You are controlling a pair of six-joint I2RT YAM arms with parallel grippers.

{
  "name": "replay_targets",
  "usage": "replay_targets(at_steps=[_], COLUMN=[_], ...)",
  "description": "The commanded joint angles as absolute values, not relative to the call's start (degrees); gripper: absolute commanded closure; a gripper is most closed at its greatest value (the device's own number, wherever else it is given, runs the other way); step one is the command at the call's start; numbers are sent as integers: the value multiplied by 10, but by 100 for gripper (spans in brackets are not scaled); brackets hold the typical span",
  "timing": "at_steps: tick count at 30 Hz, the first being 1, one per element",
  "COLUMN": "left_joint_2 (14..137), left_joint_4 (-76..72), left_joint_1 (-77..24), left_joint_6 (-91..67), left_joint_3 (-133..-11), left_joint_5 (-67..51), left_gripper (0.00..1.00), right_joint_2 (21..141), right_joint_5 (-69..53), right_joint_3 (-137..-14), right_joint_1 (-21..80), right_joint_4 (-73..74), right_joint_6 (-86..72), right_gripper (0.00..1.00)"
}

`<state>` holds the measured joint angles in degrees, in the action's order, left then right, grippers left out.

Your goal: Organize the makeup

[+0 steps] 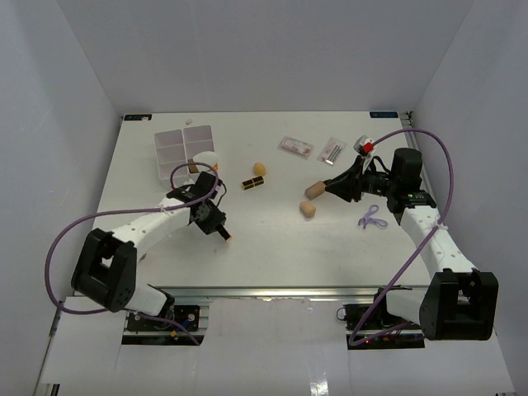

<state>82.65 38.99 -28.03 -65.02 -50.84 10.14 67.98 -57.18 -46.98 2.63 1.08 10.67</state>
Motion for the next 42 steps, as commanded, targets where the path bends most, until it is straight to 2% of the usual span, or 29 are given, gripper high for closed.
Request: replay_targets(at_steps=[1, 5, 10, 17, 31, 36, 42], left_joint_2=[757, 773, 807, 874, 953, 974, 988], left_joint_4=[373, 369, 352, 346, 332, 331, 329], left_joint_1=[-161, -45, 31, 61, 65, 65, 65], left_joint_6=[-650, -661, -742, -791, -821, -828, -821], left_joint_3=[-549, -609, -663, -722, -757, -768, -769], left_joint_5=[93, 81, 81, 98, 112, 105, 86], left_gripper=[73, 73, 74, 75, 73, 66, 40], right_joint_2=[666, 666, 666, 666, 671, 673, 675], right_joint_5=[-585, -586, -588, -592, -592, -591, -591], right_joint_3=[-468, -467, -465, -463, -462, -461, -461], right_joint_1=[21, 20, 18, 18, 15, 13, 11], right_joint_4=[-13, -15, -16, -18, -19, -19, -20], right_joint_6=[99, 98, 96, 94, 93, 94, 95], right_gripper=[65, 65, 65, 65, 65, 64, 64])
